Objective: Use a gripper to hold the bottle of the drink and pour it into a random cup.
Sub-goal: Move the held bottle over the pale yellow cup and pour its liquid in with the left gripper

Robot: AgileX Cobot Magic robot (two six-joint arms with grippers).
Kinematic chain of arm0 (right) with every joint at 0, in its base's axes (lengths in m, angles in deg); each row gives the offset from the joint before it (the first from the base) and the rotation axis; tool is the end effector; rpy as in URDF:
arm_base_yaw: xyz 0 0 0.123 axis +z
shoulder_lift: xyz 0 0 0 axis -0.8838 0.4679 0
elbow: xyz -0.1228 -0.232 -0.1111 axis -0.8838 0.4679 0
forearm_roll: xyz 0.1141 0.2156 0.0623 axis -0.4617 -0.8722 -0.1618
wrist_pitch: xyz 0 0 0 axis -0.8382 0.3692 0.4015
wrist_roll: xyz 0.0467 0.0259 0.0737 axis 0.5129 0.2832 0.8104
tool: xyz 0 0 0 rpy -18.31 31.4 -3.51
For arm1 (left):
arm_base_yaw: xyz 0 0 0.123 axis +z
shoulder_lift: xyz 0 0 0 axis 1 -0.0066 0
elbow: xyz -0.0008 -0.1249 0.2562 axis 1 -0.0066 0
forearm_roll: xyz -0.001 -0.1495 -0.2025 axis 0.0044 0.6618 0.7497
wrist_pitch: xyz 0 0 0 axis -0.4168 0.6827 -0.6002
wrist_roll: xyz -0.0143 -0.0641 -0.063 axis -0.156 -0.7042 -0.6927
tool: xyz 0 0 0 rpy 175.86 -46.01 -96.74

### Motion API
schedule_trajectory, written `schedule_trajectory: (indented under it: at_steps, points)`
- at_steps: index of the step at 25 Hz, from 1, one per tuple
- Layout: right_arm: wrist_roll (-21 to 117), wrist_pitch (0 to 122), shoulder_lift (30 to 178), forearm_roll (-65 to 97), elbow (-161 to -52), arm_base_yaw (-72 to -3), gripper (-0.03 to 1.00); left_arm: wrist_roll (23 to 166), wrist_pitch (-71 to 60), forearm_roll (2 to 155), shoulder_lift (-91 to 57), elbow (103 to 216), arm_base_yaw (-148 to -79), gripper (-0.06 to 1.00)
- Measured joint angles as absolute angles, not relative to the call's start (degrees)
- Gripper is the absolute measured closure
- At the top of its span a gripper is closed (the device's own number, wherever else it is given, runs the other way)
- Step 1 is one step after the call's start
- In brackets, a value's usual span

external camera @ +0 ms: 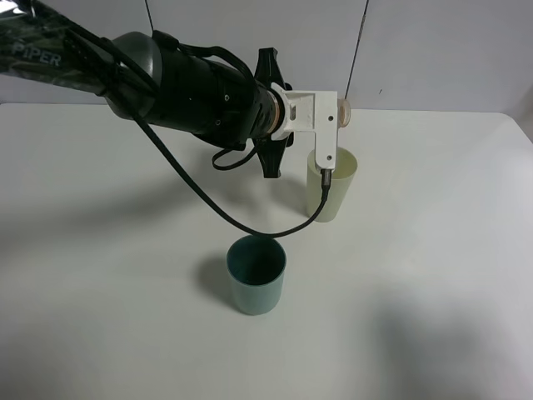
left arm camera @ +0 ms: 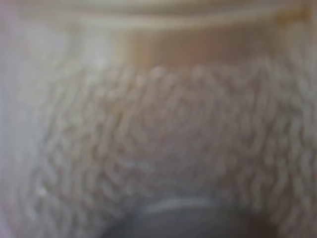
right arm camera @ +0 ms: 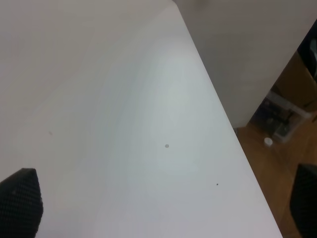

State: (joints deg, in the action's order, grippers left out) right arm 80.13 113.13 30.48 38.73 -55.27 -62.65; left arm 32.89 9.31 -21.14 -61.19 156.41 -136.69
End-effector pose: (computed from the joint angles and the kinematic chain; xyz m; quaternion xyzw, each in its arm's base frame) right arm -0.0079 -0.0202 0.2800 0.0808 0.8417 -0.0864 0.5269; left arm 0.3267 -0.3078 0.1730 0.6612 0.5923 0.1901 0.4193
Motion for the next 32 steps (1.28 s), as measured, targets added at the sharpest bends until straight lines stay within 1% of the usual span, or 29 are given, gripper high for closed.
schedule_trajectory:
  at_steps: [32]
  points:
    - [80.13,113.13,30.48,38.73,-55.27,-62.65,-0.03,35.47,10.79,-25.08,-61.19,156.41,-136.98,0.61]
